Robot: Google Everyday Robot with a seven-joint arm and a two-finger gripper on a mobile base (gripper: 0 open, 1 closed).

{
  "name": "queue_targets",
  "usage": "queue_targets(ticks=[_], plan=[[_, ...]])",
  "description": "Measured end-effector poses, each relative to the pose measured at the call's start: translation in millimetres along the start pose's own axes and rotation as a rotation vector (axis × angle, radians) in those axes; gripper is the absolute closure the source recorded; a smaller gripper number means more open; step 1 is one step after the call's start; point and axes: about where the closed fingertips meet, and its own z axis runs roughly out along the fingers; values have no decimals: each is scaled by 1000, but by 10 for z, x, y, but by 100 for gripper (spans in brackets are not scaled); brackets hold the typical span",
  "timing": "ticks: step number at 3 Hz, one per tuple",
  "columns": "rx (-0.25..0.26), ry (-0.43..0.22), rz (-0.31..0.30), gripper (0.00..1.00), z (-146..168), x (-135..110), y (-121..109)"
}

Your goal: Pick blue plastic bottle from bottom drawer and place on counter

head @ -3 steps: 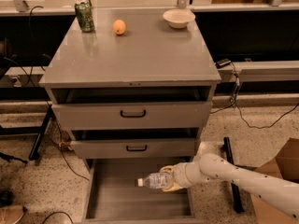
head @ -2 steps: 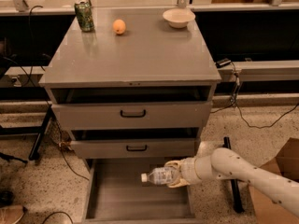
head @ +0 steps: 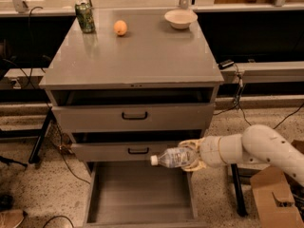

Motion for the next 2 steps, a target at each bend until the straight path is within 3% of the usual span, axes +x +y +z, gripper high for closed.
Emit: queue_targets(ticks=[1, 2], plan=[[62, 44, -61, 100, -581, -356, -432], [62, 44, -61, 100, -582, -358, -434]])
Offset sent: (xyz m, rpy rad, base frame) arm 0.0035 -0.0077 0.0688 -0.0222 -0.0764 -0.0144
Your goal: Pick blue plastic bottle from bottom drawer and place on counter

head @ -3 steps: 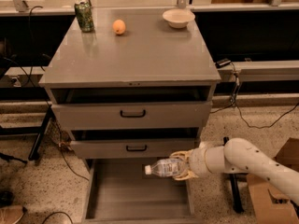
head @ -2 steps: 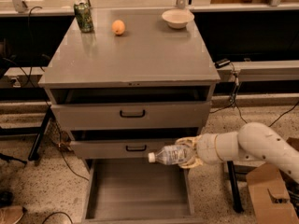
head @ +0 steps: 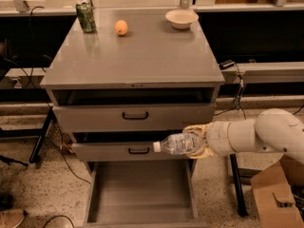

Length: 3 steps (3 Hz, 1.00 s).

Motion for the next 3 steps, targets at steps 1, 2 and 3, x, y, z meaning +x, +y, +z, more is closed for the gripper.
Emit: queue_targets(ticks=[1, 2, 3], plan=[[20, -28, -11, 100, -135, -38, -149], [88, -66, -79, 100, -777, -321, -751], [149, -56, -91, 100, -1155, -485, -1192]])
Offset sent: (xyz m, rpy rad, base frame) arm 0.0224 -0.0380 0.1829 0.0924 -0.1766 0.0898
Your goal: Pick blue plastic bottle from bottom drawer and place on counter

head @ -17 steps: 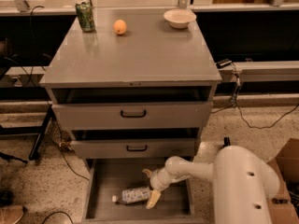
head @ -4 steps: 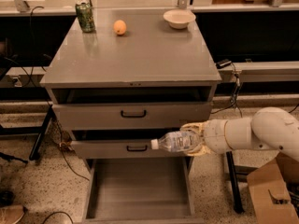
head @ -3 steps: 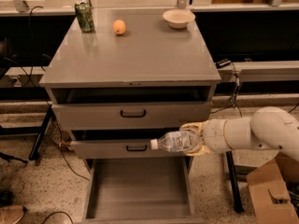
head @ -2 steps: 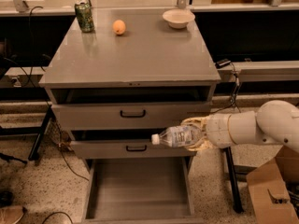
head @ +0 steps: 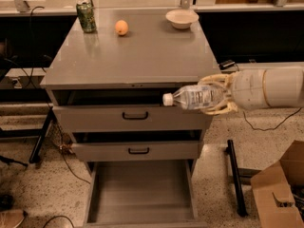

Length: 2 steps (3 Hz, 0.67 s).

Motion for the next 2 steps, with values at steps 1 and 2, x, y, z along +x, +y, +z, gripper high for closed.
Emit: queue_targets(ticks=[1, 2], plan=[[-5, 15, -19, 100, 11, 50, -421], [-51, -16, -55, 100, 302, 116, -815]])
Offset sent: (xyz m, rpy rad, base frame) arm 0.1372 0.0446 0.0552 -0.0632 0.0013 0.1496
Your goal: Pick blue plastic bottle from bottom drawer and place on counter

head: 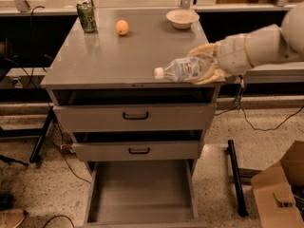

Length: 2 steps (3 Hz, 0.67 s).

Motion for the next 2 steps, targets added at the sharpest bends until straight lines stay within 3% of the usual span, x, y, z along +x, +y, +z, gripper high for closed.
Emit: queue_targets(ticks=[2], plan=[[-194, -39, -34, 100, 696, 234, -461]])
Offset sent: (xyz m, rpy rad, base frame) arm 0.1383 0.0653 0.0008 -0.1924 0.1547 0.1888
